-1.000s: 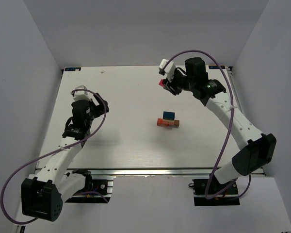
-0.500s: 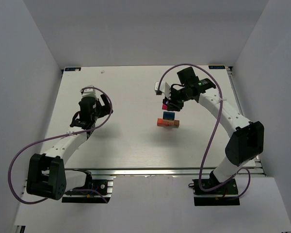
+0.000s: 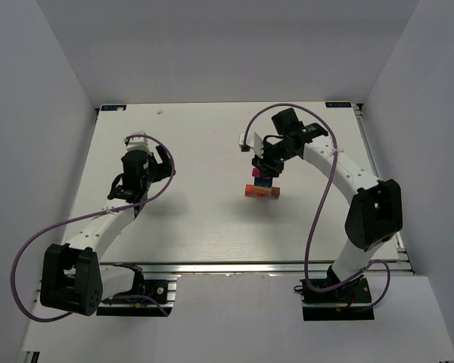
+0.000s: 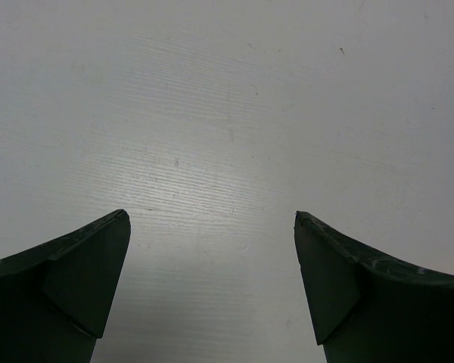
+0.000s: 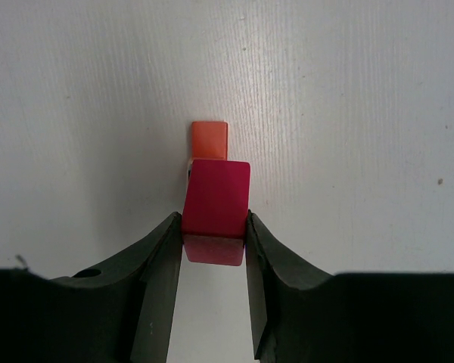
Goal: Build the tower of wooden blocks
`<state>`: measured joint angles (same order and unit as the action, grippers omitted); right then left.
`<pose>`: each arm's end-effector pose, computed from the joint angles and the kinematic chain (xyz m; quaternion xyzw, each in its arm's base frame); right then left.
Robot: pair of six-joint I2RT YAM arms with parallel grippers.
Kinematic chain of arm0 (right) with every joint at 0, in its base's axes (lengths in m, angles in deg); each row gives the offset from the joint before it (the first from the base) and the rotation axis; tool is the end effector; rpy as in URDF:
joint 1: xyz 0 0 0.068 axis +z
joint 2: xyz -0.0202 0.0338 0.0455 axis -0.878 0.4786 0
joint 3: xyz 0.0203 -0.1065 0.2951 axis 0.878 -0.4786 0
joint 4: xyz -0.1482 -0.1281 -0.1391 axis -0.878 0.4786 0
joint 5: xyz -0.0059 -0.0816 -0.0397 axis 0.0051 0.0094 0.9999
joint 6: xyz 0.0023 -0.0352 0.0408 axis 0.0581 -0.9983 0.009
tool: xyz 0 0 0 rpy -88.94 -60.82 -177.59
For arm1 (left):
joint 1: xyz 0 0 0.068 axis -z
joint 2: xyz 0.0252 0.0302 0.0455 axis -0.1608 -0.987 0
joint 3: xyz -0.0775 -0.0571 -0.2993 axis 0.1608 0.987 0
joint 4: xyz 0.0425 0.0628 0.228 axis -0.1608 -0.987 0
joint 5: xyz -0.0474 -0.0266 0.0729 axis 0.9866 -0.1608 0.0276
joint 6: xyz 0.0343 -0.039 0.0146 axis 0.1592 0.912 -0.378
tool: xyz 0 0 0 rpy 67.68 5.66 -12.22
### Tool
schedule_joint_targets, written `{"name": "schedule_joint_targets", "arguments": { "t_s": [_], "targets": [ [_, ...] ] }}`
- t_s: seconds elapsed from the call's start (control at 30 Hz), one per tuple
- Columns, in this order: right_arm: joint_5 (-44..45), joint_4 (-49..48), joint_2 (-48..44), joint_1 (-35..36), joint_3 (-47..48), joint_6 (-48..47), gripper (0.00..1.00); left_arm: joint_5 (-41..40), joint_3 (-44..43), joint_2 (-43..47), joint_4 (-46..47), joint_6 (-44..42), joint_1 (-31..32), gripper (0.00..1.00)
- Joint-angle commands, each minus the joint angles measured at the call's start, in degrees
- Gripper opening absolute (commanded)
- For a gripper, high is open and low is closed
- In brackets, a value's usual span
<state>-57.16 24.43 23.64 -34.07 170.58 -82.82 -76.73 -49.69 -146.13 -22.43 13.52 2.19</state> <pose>0.3016 0.1730 0.3437 -0.6529 0.6765 0.1444 0.3086 0.2257 -0.0400 0.2922 -0.1139 0.8447 -0.0825 0.5165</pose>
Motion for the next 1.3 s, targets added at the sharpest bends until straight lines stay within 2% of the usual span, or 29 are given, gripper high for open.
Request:
{"name": "schedule_joint_targets", "arguments": {
  "t_s": [0.0, 0.5, 1.27],
  "targets": [
    [-0.26, 0.96, 0.37, -0.44, -0.58, -1.17, 0.2, -1.07, -0.97, 1.65, 0.77, -0.69, -0.19, 0.98],
    [0.71, 0.0, -0.59, -1.32, -2.87, -1.79, 0.22, -1.33, -1.23, 1.12, 0.86, -0.87, -0.28, 0.98],
    [-1.66, 0.26, 0.99, -1.58, 0.29, -1.0, 0.26, 0.43, -1.23, 0.42, 1.03, -1.22, -0.19, 0.98]
  ]
}}
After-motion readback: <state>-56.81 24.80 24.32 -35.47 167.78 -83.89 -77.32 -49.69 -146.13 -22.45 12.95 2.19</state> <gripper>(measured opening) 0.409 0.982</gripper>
